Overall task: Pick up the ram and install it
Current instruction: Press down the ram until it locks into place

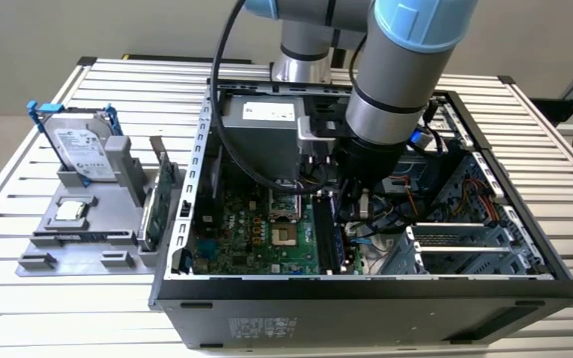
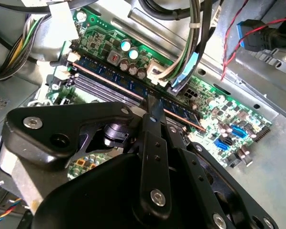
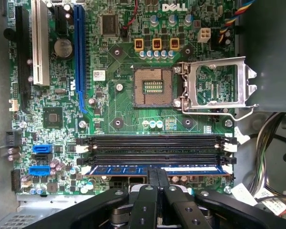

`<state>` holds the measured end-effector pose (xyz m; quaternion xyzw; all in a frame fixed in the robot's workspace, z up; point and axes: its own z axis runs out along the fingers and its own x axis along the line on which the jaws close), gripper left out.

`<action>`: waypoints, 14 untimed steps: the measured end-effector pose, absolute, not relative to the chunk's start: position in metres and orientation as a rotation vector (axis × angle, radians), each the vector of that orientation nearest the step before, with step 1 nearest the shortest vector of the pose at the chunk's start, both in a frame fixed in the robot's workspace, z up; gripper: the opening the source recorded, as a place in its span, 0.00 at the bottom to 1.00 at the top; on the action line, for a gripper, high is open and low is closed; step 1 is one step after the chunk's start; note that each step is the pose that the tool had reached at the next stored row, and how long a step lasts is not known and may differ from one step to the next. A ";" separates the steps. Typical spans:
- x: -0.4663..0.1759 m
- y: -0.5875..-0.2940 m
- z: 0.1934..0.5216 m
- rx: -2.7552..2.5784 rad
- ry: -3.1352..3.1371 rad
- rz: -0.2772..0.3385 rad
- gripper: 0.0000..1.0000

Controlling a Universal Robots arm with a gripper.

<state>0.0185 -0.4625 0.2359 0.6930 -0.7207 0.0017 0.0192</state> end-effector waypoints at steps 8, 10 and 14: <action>0.019 -0.462 0.250 2.151 -2.237 0.005 0.00; 0.019 -0.462 0.254 2.151 -2.237 0.005 0.00; 0.019 -0.462 0.259 2.151 -2.237 0.005 0.00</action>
